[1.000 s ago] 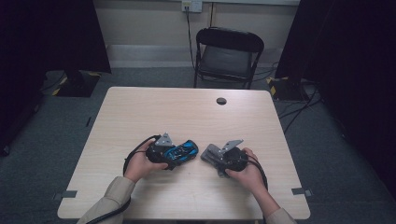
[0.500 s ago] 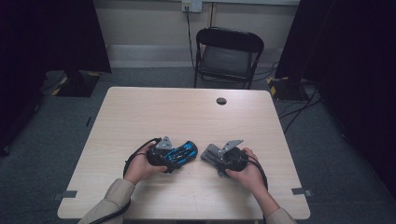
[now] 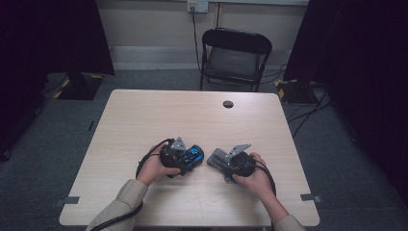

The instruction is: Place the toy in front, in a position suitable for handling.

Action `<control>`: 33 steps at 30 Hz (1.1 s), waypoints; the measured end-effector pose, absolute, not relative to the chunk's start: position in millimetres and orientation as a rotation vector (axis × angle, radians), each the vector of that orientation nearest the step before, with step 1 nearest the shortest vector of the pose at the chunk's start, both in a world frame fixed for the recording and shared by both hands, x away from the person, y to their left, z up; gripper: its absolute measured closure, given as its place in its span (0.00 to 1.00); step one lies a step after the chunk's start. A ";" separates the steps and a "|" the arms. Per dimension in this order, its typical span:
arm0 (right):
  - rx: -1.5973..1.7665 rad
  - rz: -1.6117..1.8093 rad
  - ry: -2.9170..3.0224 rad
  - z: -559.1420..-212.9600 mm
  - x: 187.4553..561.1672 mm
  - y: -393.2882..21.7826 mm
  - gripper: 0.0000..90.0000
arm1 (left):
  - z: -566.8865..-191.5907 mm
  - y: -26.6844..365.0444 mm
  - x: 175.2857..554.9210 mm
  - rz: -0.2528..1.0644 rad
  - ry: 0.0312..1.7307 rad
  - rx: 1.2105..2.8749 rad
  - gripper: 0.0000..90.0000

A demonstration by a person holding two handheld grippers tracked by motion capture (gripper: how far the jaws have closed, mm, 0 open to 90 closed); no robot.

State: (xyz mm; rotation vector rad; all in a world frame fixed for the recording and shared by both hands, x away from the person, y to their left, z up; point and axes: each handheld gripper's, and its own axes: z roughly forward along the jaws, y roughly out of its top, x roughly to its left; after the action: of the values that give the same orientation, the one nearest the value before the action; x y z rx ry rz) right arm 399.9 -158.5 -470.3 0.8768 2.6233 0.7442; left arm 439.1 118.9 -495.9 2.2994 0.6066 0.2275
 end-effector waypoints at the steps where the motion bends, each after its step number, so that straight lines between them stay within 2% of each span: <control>1: 0.881 0.748 2.622 -470.5 399.9 -158.7 0.57 | -496.8 118.3 439.3 0.227 0.609 2.291 0.15; 6: 0.881 0.755 2.622 -470.8 399.7 -159.4 0.57 | -499.4 113.1 440.1 0.236 0.613 2.271 0.10; 7: 0.881 0.755 2.622 -470.8 399.6 -159.5 0.57 | -498.8 112.7 440.2 0.229 0.588 2.270 0.12; 8: 0.882 0.757 2.620 -471.0 399.6 -159.6 0.57 | -497.3 112.4 440.4 0.227 0.590 2.277 0.18; 11: 0.885 0.758 2.619 -471.1 399.4 -159.8 0.57 | -493.2 111.6 440.3 0.222 0.608 2.300 0.28; 22: 0.890 0.781 2.595 -472.2 398.0 -161.2 0.61 | -490.9 120.1 436.7 0.220 0.683 2.228 0.29; 24: 0.883 0.781 2.581 -471.8 397.6 -162.0 0.68 | -486.6 121.2 436.3 0.227 0.675 2.221 0.30; 30: 0.899 0.770 2.566 -470.7 397.8 -162.8 0.75 | -476.4 124.8 435.7 0.231 0.670 2.192 0.30; 33: 0.901 0.762 2.555 -470.2 396.9 -162.6 0.82 | -472.1 126.8 434.4 0.230 0.667 2.164 0.30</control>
State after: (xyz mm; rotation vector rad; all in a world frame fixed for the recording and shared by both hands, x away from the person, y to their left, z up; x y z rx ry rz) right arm 396.9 -162.6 -470.2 0.9007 2.5549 0.7622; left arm 434.4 126.8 -472.1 2.1643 0.6671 0.2300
